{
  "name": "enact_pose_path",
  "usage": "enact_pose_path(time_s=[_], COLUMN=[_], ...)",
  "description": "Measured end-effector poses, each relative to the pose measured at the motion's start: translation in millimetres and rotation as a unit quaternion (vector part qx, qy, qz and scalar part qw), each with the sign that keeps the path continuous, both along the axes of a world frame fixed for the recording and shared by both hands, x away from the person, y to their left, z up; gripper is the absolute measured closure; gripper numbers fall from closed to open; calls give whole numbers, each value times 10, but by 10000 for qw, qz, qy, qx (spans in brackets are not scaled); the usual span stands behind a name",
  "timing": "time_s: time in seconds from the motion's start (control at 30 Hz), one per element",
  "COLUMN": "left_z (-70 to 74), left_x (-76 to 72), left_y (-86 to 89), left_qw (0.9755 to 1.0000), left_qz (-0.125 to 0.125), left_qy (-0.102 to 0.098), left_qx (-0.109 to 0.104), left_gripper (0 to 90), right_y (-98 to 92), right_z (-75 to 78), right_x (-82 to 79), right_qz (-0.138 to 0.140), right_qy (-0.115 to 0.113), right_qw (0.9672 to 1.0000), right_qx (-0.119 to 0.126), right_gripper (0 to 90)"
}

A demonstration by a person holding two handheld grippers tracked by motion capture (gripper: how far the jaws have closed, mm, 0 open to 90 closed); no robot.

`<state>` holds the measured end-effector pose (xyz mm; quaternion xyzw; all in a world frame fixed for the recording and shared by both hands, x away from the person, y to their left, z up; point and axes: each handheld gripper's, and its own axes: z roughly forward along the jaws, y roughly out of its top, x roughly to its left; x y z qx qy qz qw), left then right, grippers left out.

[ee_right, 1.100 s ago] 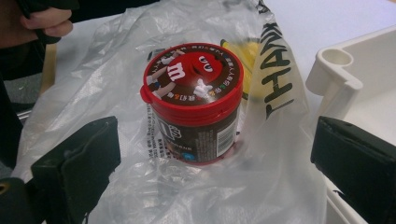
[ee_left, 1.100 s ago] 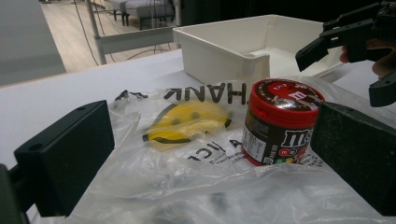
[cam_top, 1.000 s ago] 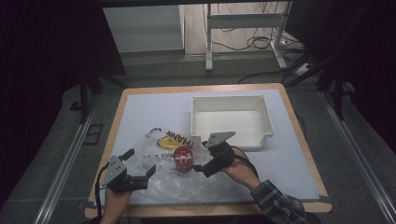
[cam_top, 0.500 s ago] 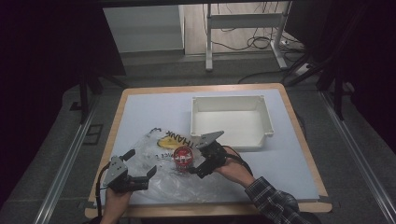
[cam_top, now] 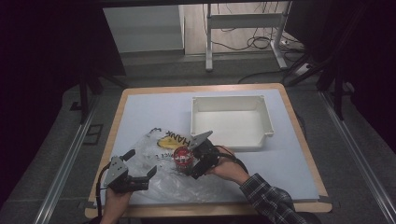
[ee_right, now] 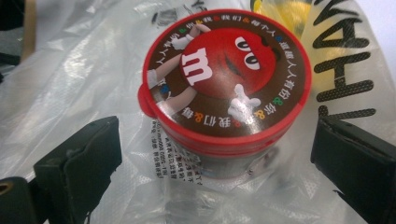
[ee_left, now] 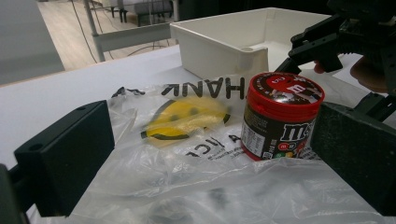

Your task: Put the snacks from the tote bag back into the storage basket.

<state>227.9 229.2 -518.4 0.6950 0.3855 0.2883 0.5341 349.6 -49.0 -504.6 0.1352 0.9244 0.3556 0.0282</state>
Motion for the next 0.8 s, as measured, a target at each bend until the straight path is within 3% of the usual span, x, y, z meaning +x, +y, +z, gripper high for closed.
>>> enact_pose_path(time_s=[0.47,0.8], left_z=[-3,-3], left_x=[1,-1], left_y=[-4,-4], left_qw=[10000,9999], left_qz=[19,12], left_qy=[10,14], left_qx=[60,98], left_gripper=[0,0], right_y=[179,343], right_z=[-15,-63], right_x=[36,66], right_qz=[-7,39], right_qy=[59,-76], right_qw=[9990,9968], right_qx=[-440,-798], right_gripper=[51,105])
